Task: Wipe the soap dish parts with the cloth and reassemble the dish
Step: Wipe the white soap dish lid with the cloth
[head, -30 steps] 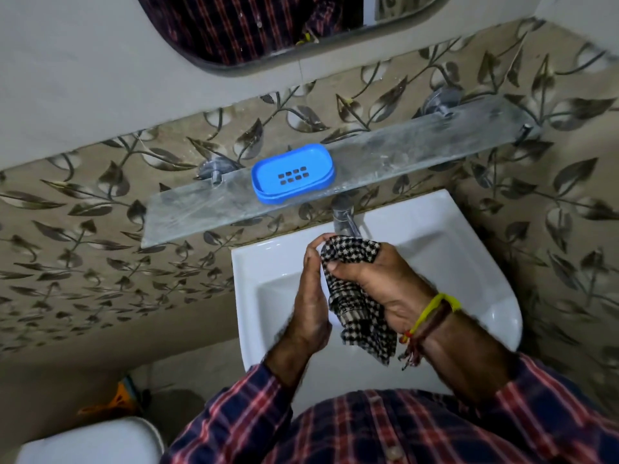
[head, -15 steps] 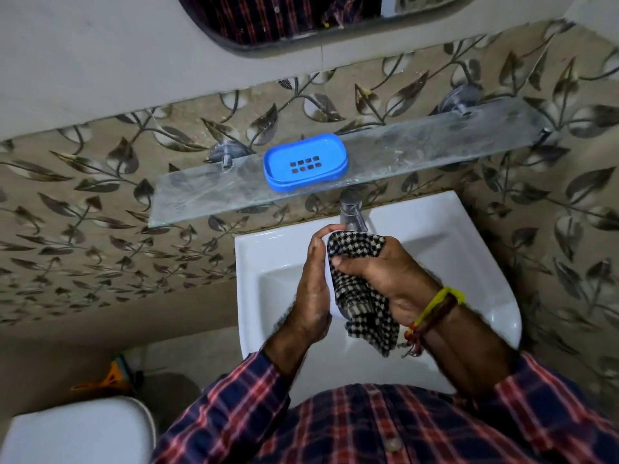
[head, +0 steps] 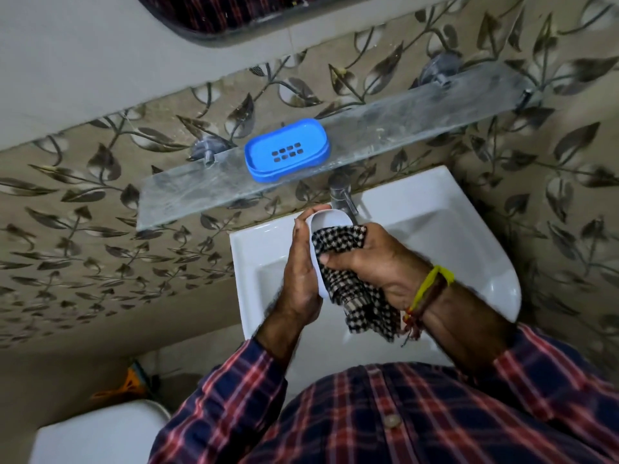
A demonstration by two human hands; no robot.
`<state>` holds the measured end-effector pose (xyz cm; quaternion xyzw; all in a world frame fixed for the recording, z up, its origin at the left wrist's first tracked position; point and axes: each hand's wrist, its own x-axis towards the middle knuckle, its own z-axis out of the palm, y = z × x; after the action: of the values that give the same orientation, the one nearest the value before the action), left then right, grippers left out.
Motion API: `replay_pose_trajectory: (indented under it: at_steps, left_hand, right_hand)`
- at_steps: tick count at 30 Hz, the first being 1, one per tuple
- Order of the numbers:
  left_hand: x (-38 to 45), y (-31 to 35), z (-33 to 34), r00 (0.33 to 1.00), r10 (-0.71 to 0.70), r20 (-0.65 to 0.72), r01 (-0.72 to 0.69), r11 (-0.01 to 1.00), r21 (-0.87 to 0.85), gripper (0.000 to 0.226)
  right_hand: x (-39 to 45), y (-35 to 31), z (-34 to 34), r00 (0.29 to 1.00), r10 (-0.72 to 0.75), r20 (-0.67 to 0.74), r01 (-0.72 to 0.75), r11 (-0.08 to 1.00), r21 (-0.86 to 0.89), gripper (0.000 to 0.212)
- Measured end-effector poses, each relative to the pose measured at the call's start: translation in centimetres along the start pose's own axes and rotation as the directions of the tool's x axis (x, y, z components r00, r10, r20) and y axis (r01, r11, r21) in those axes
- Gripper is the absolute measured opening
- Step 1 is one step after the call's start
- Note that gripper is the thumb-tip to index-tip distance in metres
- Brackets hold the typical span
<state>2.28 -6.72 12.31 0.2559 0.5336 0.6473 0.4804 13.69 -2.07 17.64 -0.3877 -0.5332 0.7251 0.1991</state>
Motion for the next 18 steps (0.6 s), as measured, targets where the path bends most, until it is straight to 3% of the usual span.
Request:
replay_pose_trajectory:
  at_steps: [4, 8, 12, 15, 18]
  left_hand:
    - [0.2, 0.5, -0.1, 1.000, 0.010, 0.022, -0.010, 1.000, -0.021, 0.045]
    - [0.4, 0.6, 0.0, 0.999, 0.003, 0.033, -0.002, 1.000, -0.026, 0.044]
    - [0.0, 1.1, 0.1, 0.999, 0.010, 0.049, -0.011, 1.000, 0.017, 0.044]
    - [-0.2, 1.3, 0.3, 1.000, 0.023, 0.013, -0.023, 1.000, 0.012, 0.044]
    - [-0.4, 1.6, 0.3, 0.999, 0.042, 0.016, -0.043, 0.998, 0.053, 0.043]
  right_hand:
    - [-0.4, -0.1, -0.6, 0.995, 0.031, 0.091, -0.024, 0.996, -0.083, 0.018]
    - [-0.3, -0.1, -0.5, 0.997, 0.046, 0.066, -0.042, 0.997, -0.061, 0.016]
    - [-0.3, -0.2, -0.9, 0.987, 0.077, 0.142, -0.028, 0.947, -0.321, 0.017]
    - [-0.4, -0.1, -0.4, 0.992, 0.013, 0.124, 0.035, 0.925, -0.378, 0.006]
    - [-0.4, 0.1, -0.4, 0.979, -0.019, 0.202, 0.115, 0.872, -0.476, 0.014]
